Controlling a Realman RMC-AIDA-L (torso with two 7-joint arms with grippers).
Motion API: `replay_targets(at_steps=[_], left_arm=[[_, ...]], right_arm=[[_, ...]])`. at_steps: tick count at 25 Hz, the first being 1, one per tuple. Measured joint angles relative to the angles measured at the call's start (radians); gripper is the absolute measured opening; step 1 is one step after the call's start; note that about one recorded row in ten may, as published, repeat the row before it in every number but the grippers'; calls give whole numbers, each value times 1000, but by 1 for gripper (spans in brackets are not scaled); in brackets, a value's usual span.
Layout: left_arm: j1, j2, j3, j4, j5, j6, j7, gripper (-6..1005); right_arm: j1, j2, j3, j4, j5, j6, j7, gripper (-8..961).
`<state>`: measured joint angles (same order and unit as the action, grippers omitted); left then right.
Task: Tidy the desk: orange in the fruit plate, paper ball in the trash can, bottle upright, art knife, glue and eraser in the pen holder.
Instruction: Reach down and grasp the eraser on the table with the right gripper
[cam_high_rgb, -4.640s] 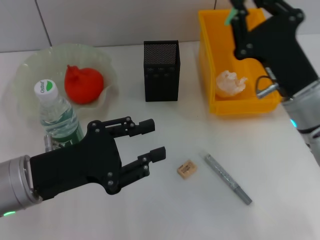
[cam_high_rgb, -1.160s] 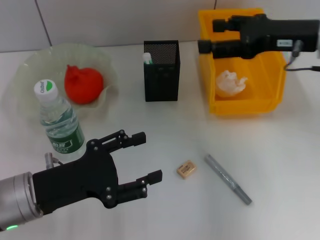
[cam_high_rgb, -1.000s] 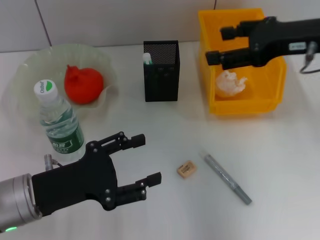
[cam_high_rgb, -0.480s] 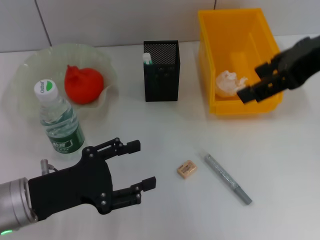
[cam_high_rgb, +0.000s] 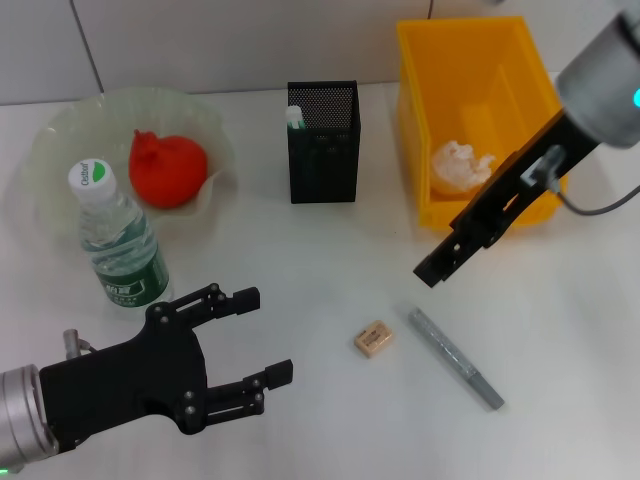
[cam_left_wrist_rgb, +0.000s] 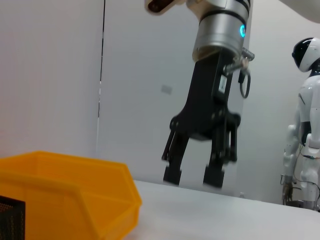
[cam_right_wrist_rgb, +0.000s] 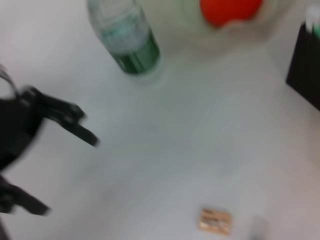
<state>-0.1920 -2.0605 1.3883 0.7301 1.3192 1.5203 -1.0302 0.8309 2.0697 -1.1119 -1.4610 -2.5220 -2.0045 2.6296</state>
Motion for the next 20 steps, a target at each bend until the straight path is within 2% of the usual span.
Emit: replay_targets(at_steps=[4, 12, 20], left_arm=[[0, 0, 0, -1, 1, -1, -1, 805], [-5, -1, -9, -9, 27, -14, 0, 804], [0, 1, -13, -12, 28, -17, 16, 803]], right_arm=[[10, 13, -123, 25, -80, 62, 49, 826], [48, 16, -358, 164, -85, 210, 201, 823], [90, 19, -441, 256, -80, 305, 282, 819]])
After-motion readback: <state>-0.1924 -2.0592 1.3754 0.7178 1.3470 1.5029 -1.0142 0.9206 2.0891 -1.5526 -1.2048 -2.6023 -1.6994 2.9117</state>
